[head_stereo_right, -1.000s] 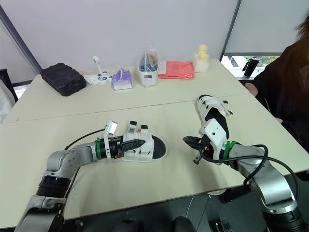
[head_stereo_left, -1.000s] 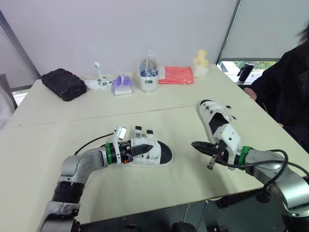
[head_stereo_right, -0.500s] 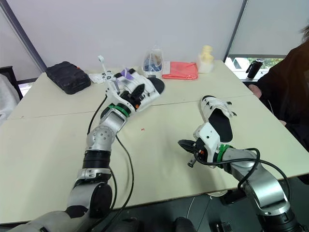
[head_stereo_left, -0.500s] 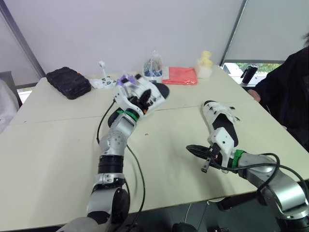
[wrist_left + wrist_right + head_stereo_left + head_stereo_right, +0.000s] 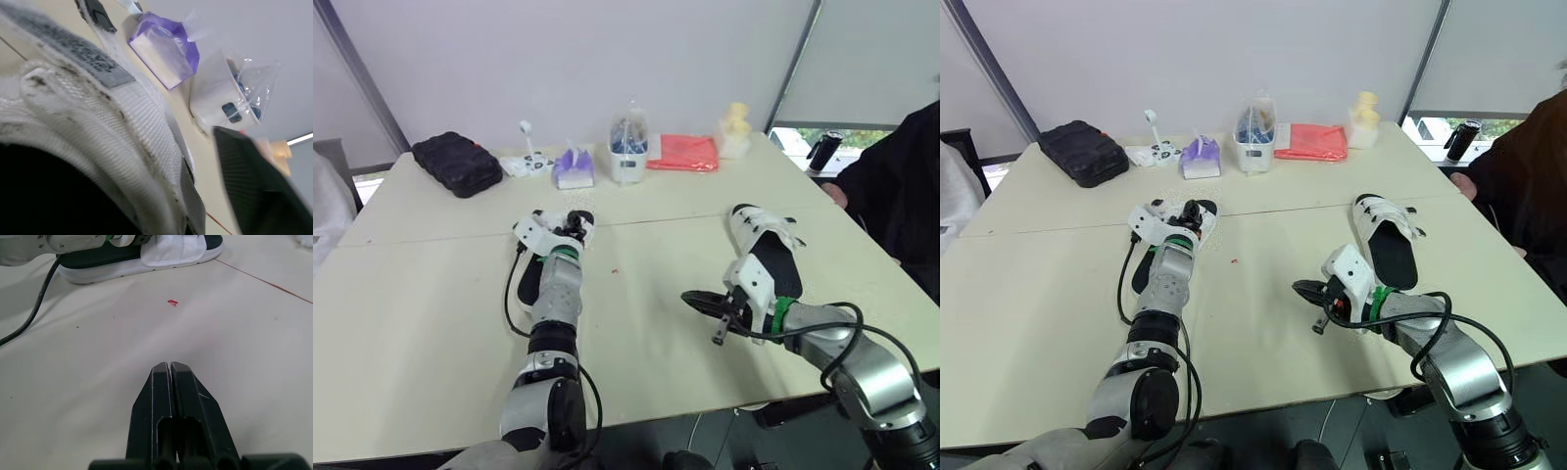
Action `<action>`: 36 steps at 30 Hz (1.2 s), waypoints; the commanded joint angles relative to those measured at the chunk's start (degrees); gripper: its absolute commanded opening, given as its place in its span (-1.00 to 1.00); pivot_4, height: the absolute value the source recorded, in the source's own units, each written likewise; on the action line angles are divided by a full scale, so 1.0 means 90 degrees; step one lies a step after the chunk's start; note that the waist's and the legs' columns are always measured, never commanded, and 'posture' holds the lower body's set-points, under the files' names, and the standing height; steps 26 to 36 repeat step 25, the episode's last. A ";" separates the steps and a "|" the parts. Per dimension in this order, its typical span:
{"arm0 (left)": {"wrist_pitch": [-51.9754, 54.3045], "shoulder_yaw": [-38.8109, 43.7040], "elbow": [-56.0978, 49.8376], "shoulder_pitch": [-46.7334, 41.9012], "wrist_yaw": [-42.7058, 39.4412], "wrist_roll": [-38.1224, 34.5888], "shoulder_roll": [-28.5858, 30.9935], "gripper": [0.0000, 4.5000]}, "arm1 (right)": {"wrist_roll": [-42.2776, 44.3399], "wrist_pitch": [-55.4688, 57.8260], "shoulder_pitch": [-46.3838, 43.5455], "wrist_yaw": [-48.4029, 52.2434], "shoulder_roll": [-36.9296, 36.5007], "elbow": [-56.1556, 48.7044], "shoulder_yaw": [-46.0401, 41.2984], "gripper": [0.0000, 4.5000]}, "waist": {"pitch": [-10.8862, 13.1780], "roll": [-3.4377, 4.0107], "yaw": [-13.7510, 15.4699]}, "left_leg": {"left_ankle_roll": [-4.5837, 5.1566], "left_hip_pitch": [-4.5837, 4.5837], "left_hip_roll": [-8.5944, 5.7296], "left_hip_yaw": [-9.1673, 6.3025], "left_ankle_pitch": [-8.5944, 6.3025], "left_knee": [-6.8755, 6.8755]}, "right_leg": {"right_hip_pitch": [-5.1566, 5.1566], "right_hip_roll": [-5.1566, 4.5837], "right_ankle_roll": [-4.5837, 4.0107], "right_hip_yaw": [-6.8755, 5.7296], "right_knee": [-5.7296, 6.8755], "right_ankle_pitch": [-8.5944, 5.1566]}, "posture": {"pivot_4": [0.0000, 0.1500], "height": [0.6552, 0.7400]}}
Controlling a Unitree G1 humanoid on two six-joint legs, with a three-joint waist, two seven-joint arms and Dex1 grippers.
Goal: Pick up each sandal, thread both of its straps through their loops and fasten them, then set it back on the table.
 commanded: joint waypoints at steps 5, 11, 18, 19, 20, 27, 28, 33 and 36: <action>0.2728 -0.1129 -0.3436 0.1971 0.0552 0.0208 0.0706 0.98 | 0.0024 -0.0224 0.0141 0.0054 -0.0013 -0.0123 -0.0049 -1.00 | -0.0006 0.0009 -0.0096 | 0.0000 0.0015 0.0004 0.0010 0.0000 -0.0010 | 0.0000 0.0001 0.0000 0.0014 0.0007 0.0000 | 1.00 1.00; 0.4940 -0.1523 -0.7102 0.4427 -0.0318 -0.1310 0.2114 0.98 | 0.0425 -0.0260 0.0184 0.0206 0.0160 0.0477 -0.0484 -1.00 | -0.0011 0.0018 -0.0200 | 0.0034 0.0065 0.0015 0.0016 -0.0020 -0.0034 | 0.0016 0.0000 -0.0002 0.0048 0.0018 -0.0001 | 1.00 1.00; 0.3913 -0.2020 -0.8234 0.6486 -0.2855 -0.0881 0.3849 0.98 | 0.0915 -0.0323 0.0131 0.0348 0.0452 0.1113 -0.0969 -1.00 | -0.0017 0.0046 -0.0124 | 0.0037 0.0071 0.0010 0.0013 -0.0021 -0.0027 | 0.0045 -0.0005 -0.0041 0.0044 0.0006 -0.0014 | 1.00 1.00; 0.3718 -0.2104 -0.8178 0.6653 -0.3041 -0.0667 0.3956 0.98 | 0.0895 -0.0400 0.0191 0.0406 0.0438 0.1185 -0.0962 -1.00 | -0.0017 0.0046 -0.0131 | 0.0039 0.0073 0.0011 0.0012 -0.0022 -0.0025 | 0.0048 -0.0005 -0.0041 0.0043 0.0004 -0.0015 | 1.00 1.00; 0.3576 -0.2164 -0.8121 0.6785 -0.3185 -0.0535 0.4012 0.98 | 0.0869 -0.0473 0.0231 0.0445 0.0436 0.1247 -0.0950 -1.00 | -0.0017 0.0046 -0.0141 | 0.0040 0.0073 0.0011 0.0011 -0.0023 -0.0026 | 0.0049 -0.0005 -0.0042 0.0042 0.0003 -0.0016 | 1.00 1.00; 0.3186 -0.2341 -0.7821 0.7107 -0.3385 -0.0373 0.3707 0.98 | 0.0794 -0.0745 0.0318 0.0499 0.0507 0.1513 -0.0899 -1.00 | -0.0015 0.0053 -0.0157 | 0.0043 0.0073 0.0013 0.0015 -0.0024 -0.0028 | 0.0045 -0.0006 -0.0044 0.0042 0.0004 -0.0017 | 1.00 1.00; 0.3186 -0.2341 -0.7821 0.7107 -0.3385 -0.0373 0.3707 0.98 | 0.0794 -0.0745 0.0318 0.0499 0.0507 0.1513 -0.0899 -1.00 | -0.0015 0.0053 -0.0157 | 0.0043 0.0073 0.0013 0.0015 -0.0024 -0.0028 | 0.0045 -0.0006 -0.0044 0.0042 0.0004 -0.0017 | 1.00 1.00; 0.3186 -0.2341 -0.7821 0.7107 -0.3385 -0.0373 0.3707 0.98 | 0.0794 -0.0745 0.0318 0.0499 0.0507 0.1513 -0.0899 -1.00 | -0.0015 0.0053 -0.0157 | 0.0043 0.0073 0.0013 0.0015 -0.0024 -0.0028 | 0.0045 -0.0006 -0.0044 0.0042 0.0004 -0.0017 | 1.00 1.00; 0.3186 -0.2341 -0.7821 0.7107 -0.3385 -0.0373 0.3707 0.98 | 0.0794 -0.0745 0.0318 0.0499 0.0507 0.1513 -0.0899 -1.00 | -0.0015 0.0053 -0.0157 | 0.0043 0.0073 0.0013 0.0015 -0.0024 -0.0028 | 0.0045 -0.0006 -0.0044 0.0042 0.0004 -0.0017 | 1.00 1.00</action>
